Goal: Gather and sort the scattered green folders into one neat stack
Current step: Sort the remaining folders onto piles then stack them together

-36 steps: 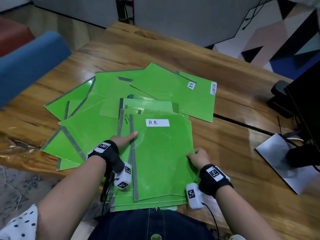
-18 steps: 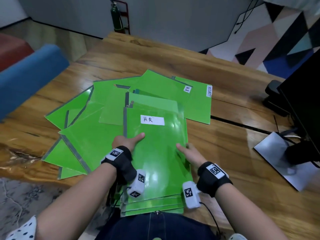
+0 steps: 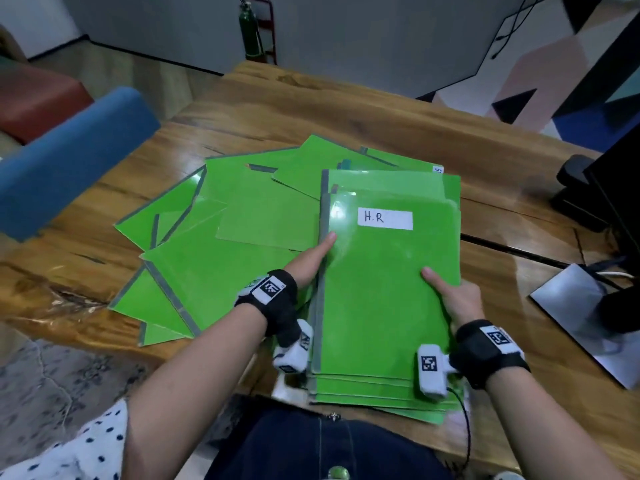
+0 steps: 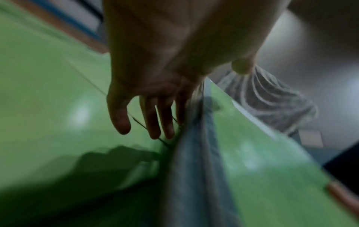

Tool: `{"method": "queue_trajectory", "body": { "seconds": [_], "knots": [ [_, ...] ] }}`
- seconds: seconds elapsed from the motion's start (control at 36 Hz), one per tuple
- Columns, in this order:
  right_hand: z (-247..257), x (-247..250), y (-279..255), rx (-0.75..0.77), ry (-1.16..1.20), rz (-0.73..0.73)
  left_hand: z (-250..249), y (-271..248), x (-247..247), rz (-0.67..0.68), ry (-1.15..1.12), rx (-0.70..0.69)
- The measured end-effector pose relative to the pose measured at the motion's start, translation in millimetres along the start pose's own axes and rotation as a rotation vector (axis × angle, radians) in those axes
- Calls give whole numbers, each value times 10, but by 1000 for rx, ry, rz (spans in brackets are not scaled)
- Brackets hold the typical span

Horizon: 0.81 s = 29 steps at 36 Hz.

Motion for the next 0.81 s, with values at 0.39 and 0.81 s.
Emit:
{"method": "queue_trajectory", "body": {
  "seconds": [0.39,0.81],
  "knots": [
    [-37,347,64,3,-122,-109,1173,90,459,-167,970,233],
    [-41,336,288,-32,-312,-138,695,200,721,-367,721,8]
  ]
}}
Point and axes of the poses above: each hand's wrist, its own y-axis towards the middle knuckle, its own x-axis out of the back of the hand, z = x × y, the point moved 1 cm from there along y, towards the middle knuckle, and after that the axes turned 4 degrees about z, right-handed, at the moved point
